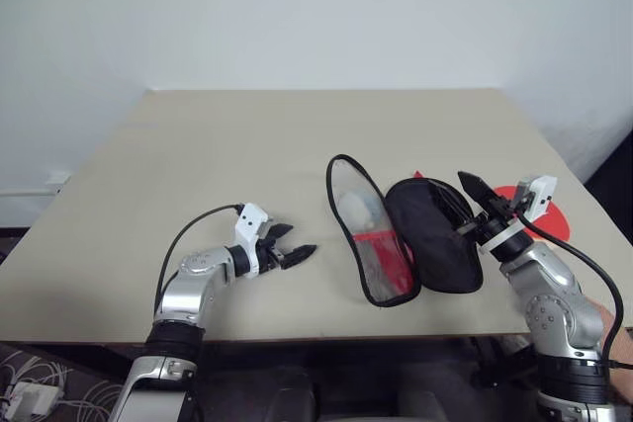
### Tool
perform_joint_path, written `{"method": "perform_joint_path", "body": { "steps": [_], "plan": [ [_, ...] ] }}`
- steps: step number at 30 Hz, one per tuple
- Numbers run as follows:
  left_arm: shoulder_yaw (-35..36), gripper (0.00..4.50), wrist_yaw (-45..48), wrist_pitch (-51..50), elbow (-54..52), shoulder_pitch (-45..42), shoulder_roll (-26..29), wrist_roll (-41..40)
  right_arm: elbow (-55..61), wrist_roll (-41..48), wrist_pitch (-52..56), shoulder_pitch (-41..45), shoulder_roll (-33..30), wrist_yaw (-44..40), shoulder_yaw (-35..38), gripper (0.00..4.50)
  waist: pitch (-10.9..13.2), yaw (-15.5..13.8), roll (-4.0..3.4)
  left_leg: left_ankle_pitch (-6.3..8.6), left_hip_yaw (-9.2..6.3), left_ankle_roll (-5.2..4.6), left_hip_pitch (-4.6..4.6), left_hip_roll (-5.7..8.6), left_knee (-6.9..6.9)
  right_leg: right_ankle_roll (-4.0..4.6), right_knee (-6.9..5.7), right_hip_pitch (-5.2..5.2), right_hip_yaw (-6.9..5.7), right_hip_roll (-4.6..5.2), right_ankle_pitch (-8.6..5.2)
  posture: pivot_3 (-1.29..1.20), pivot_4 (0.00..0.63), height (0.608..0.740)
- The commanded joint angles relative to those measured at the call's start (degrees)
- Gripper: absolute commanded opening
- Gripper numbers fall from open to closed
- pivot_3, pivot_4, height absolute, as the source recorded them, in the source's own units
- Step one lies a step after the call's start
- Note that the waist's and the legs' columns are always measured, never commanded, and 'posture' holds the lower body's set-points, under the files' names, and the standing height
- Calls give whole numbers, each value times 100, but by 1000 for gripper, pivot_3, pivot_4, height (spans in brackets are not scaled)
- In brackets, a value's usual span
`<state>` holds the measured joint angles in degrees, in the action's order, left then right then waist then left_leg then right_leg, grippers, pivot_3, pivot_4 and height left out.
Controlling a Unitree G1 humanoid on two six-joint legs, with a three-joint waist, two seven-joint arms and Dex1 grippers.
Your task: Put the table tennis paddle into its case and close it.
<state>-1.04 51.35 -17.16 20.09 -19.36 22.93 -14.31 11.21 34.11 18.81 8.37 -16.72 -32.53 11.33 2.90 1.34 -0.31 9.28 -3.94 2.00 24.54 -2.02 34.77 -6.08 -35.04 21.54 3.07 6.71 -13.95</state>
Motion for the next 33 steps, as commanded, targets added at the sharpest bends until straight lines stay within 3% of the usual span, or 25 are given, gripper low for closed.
{"method": "perform_joint_path", "body": {
  "steps": [1, 9, 20, 24, 33],
  "plan": [
    [-30, 4500, 81, 106, 149, -331, -4, 17, 82, -90, -242, 91, 35, 33, 1, 4479, 0, -5, 0, 0, 0, 0, 0, 0, 0, 0, -1, 0, -1, 0, 0, 0, 0, 740],
    [-135, 4500, 422, 71, 245, -549, 46, -26, 145, -251, -170, 4, 98, 467, 87, 4479, 1, -3, -1, 0, 1, 0, 1, 0, 0, 0, 2, 0, 1, 0, 0, 0, 0, 740],
    [-707, 4500, 1522, -494, -1145, 48, 510, -288, 548, 130, 1292, -751, -833, 1355, 1234, 4479, 2, -7, -4, 0, 6, 0, 5, 0, -6, 2, 10, 1, 7, 1, -2, 0, 0, 740],
    [-950, 4500, 1848, -821, -1640, 36, 570, -462, 247, 516, 2481, -784, -1366, 1614, 1752, 4479, 4, -8, -4, 0, 8, -1, 4, 0, 3, 3, 9, -1, 8, 5, 1, 0, 0, 740],
    [-1213, 4500, 1731, -482, -1185, -204, 248, -250, -933, -311, 2522, -776, -2121, 1363, 1472, 4479, 5, 1, -7, 0, 8, -2, 4, 1, 14, 4, 14, -3, 7, 6, 2, 0, 0, 740]
  ]
}}
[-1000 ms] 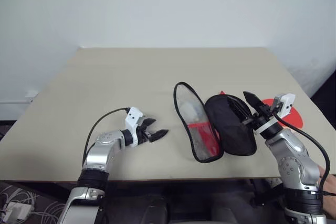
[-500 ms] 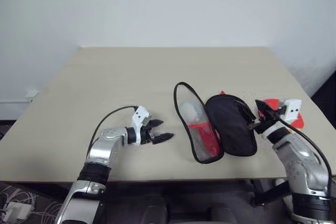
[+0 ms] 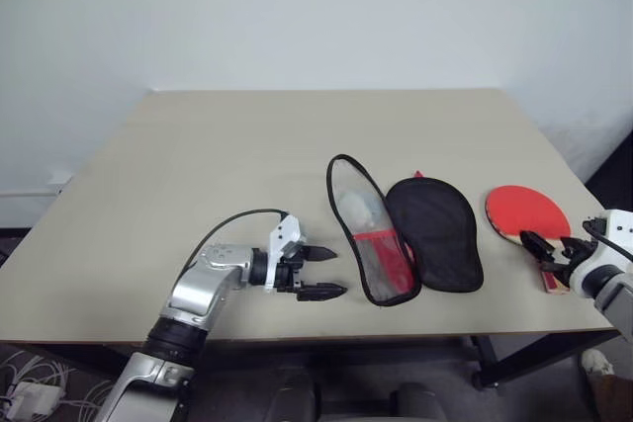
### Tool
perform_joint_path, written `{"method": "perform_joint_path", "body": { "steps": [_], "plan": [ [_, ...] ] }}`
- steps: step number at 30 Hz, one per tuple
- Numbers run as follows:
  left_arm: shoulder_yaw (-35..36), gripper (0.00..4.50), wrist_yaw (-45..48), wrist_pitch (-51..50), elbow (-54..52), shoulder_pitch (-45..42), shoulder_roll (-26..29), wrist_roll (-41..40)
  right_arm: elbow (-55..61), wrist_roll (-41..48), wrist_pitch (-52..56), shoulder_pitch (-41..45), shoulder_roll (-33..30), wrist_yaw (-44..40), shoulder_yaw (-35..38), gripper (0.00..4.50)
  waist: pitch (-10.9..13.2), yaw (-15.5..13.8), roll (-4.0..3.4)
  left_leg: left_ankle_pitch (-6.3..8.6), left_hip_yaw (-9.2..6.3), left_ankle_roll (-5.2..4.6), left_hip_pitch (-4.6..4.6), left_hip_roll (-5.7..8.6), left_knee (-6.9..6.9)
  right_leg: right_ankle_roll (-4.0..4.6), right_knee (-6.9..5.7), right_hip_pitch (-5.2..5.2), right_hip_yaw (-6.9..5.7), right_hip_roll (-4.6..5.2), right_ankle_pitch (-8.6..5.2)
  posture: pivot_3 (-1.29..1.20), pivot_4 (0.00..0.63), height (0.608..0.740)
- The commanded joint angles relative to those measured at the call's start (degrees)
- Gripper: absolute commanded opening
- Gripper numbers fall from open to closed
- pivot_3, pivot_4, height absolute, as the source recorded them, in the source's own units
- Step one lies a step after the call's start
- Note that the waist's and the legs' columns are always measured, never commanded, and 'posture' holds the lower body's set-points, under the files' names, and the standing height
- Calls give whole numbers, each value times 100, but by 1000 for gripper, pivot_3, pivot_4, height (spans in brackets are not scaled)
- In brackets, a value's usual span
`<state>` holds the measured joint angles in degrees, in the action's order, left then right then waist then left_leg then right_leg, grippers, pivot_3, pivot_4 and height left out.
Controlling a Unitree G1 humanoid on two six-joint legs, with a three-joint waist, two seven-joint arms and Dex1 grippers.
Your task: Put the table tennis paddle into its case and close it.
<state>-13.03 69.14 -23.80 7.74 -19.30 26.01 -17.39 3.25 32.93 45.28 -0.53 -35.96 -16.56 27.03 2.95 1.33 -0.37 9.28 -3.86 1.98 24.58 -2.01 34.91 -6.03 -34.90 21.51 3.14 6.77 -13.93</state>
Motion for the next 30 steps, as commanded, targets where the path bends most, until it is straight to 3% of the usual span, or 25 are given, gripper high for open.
{"method": "perform_joint_path", "body": {
  "steps": [1, 11, 14, 22, 27, 30],
  "plan": [
    [-18, 4500, -73, 218, 97, -231, -85, 76, -221, -280, -210, 104, -224, -348, -202, 4479, 0, 5, -1, 0, 0, -1, 0, 0, 0, 0, 0, 0, 1, -1, 0, 0, 0, 740],
    [65, 4500, -256, 292, 86, -132, -112, 75, -1241, -795, -493, 710, -209, -781, -695, 4479, 2, 77, 9, -2, -2, -4, -1, 0, 18, -4, -2, -12, 3, -5, 1, 0, 0, 740],
    [75, 4500, -307, 269, 9, -65, -100, 50, -1485, -1069, -403, 896, -270, -793, -955, 3936, 2, 158, 10, -3, -1, -6, -1, 0, 25, -4, -1, -15, 3, -4, 1, 0, 0, 740],
    [56, 4500, -427, 276, -47, 43, -119, 49, -1321, -1090, -321, 1078, -69, -627, -758, 1190, -1, 165, 37, -4, -3, -6, -5, 0, 27, -3, -3, -14, 4, -5, 2, 0, 0, 740],
    [2, 4500, -449, 275, -5, 34, -161, 66, -454, -1028, -429, 982, 287, 5, -278, 1143, 3, 165, 34, -5, -2, -8, -2, 0, 25, -4, -8, -8, 7, -4, 3, 0, 0, 740],
    [-36, 4500, -412, 265, 44, -28, -176, 84, 760, -798, 66, 891, 648, 482, -99, 1143, 7, 161, -12, -5, -2, -7, 0, 1, 19, -18, -14, -1, 8, -4, 17, 0, 0, 740]
  ]
}}
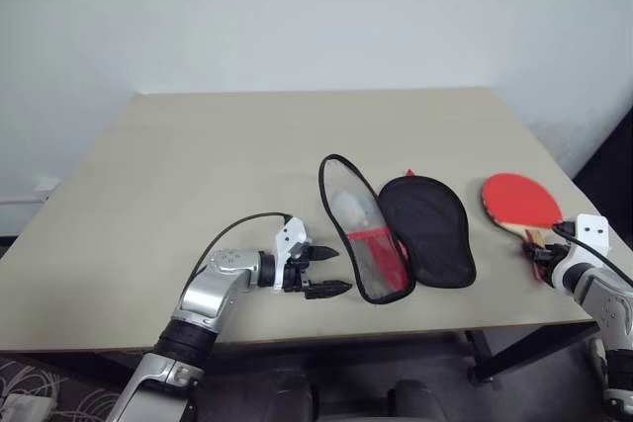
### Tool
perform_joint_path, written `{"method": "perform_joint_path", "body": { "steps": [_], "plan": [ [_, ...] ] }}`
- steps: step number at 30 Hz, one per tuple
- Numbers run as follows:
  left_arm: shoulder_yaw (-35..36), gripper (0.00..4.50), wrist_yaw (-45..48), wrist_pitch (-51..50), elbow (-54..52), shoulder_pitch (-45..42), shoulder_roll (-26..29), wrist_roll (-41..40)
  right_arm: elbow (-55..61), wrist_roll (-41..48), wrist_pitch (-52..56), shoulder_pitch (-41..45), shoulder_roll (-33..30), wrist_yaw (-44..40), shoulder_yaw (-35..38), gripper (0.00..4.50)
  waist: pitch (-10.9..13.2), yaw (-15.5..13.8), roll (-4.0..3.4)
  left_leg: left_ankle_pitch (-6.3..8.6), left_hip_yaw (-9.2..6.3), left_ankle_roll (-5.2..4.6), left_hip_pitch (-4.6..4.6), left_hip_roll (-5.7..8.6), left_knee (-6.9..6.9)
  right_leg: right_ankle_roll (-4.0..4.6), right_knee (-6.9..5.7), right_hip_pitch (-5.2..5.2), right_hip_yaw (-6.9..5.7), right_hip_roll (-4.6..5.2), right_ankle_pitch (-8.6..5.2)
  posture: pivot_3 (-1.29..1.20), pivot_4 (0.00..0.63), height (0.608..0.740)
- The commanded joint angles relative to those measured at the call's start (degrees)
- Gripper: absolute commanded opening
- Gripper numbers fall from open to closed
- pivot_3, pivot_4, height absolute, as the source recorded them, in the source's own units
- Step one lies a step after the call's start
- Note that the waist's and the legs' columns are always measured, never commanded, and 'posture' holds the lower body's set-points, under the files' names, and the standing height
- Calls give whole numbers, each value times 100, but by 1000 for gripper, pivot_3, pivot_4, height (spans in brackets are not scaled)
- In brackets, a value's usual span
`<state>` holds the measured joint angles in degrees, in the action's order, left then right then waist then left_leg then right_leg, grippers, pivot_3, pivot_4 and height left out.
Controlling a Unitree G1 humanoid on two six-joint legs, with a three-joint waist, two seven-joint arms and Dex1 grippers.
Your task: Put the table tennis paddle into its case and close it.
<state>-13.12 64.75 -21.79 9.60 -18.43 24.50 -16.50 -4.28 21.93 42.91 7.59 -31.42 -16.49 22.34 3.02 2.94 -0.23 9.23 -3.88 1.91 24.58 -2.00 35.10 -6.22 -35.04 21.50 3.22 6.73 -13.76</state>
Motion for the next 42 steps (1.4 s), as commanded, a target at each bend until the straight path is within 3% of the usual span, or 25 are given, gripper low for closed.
{"method": "perform_joint_path", "body": {
  "steps": [1, 7, 14, 23, 42],
  "plan": [
    [-31, 4500, 40, 43, -109, -162, -34, -6, 2015, 477, 532, 65, 325, 549, 293, 1143, 2, -24, -34, -1, 1, -1, 2, 1, -12, 0, 3, 4, 3, 0, -1, 0, 0, 740],
    [-112, 4500, 110, 70, 110, -359, -95, 27, 3585, 802, 1374, 274, 1317, 1304, -217, 1143, 7, -19, -40, -4, 0, -6, 4, 0, -23, 2, 7, 17, 13, -8, -2, 0, 0, 740],
    [-195, 4500, 179, 179, 275, -487, -155, 68, 3391, 534, 1251, -64, 2034, 1620, -759, 1143, 8, -43, -38, -3, 4, -4, 8, 1, -23, 2, 11, 14, 9, -1, 0, 0, 0, 740],
    [-185, 4500, 166, 240, 306, -505, -214, 97, 2749, 234, 1112, -358, 2030, 1440, -1028, 1143, 10, -15, -43, -3, 4, -5, 6, 0, -30, 3, 8, 21, 12, -6, 0, 0, 0, 740],
    [-162, 4500, 80, 179, 203, -422, -242, 85, 2960, -260, 922, -584, 1807, 1159, -1895, 1143, 9, -16, -41, -3, 2, -4, 5, 0, -30, 3, 8, 20, 12, -7, 0, 0, 0, 740]
  ]
}}
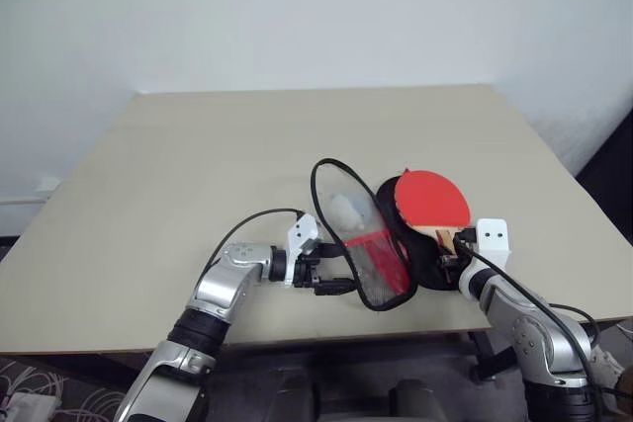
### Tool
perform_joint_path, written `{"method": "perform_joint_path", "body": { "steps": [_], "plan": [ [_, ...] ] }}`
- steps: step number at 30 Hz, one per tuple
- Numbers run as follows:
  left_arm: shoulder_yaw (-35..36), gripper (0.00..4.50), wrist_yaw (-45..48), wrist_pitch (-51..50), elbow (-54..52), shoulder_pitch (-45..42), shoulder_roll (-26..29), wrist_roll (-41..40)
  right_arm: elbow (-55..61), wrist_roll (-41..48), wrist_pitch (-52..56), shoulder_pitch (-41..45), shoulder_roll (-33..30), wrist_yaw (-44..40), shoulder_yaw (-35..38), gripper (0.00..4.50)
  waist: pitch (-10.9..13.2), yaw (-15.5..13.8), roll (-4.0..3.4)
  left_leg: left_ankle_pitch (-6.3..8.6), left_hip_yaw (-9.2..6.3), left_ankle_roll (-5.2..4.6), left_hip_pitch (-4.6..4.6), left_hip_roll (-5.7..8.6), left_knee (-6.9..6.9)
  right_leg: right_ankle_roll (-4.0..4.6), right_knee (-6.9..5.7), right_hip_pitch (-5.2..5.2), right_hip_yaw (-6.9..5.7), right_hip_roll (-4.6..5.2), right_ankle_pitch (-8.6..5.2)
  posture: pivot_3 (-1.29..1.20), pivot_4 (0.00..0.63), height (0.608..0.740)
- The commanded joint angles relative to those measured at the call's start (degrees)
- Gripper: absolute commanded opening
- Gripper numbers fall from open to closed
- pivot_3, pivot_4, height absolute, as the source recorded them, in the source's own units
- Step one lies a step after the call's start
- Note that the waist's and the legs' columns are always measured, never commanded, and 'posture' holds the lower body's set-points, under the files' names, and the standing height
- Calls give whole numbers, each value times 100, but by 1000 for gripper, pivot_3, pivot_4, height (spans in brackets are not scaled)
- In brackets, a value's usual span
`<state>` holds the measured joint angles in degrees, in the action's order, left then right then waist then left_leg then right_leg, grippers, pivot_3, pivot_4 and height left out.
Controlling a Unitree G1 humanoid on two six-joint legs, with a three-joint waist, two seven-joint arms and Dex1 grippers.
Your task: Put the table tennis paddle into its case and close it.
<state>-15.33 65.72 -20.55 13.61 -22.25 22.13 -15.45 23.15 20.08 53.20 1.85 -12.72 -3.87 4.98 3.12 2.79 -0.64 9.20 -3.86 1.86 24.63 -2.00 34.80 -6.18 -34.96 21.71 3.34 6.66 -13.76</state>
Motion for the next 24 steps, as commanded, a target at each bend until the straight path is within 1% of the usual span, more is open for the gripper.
{"method": "perform_joint_path", "body": {
  "steps": [1, 9, 13, 17, 21, 22, 23, 24],
  "plan": [
    [58, 4500, -23, 52, -197, -39, -7, -20, 215, -146, -150, -48, -122, -125, -218, 1143, -1, -1, 1, 0, 0, 0, 0, 0, 0, 0, 0, 0, 0, 0, 0, 0, 0, 740],
    [34, 4500, -42, 42, -199, -22, -35, -26, 337, -299, -315, -142, -440, -394, -410, 1143, -1, -8, 5, 0, 1, 0, 0, 0, 1, 0, 2, -2, -1, 1, 0, 0, 0, 740],
    [40, 4500, -43, 57, -175, -37, -56, -25, 258, -309, -251, -84, -393, -394, -413, 1143, -1, -8, 6, 0, 0, 0, 0, 0, 1, 0, 2, -3, -2, 1, 0, 0, 0, 740],
    [44, 4500, -55, 72, -157, -48, -69, -16, 139, -229, -67, -1, -249, -344, -226, 1143, -1, -7, 7, 0, 0, 0, 0, 0, 2, 0, 1, -3, -2, 1, 0, 0, 0, 740],
    [51, 4500, -57, 68, -166, -42, -71, -24, 44, -222, 33, 40, -262, -447, -131, 1143, -3, -6, 10, 0, -1, 0, -1, 0, 2, 0, 0, -5, -2, 1, 0, 0, 0, 740],
    [53, 4500, -57, 71, -164, -42, -71, -24, 35, -198, 61, 55, -238, -458, -94, 1857, -4, -6, 12, 0, -1, 0, -2, 0, 2, 0, 0, -6, -2, 1, 0, 0, 0, 740],
    [57, 4500, -58, 71, -158, -48, -72, -25, 20, -166, 97, 89, -201, -452, -42, 2045, -4, -6, 11, 0, -1, 0, -2, 0, 3, 0, 0, -6, -2, 1, 0, 0, 0, 740],
    [61, 4500, -57, 76, -150, -53, -72, -25, 10, -154, 118, 115, -186, -451, -18, 2380, -4, -6, 11, 0, 0, 0, -2, 0, 3, 0, 0, -6, -1, 1, 0, 0, 0, 740]
  ]
}}
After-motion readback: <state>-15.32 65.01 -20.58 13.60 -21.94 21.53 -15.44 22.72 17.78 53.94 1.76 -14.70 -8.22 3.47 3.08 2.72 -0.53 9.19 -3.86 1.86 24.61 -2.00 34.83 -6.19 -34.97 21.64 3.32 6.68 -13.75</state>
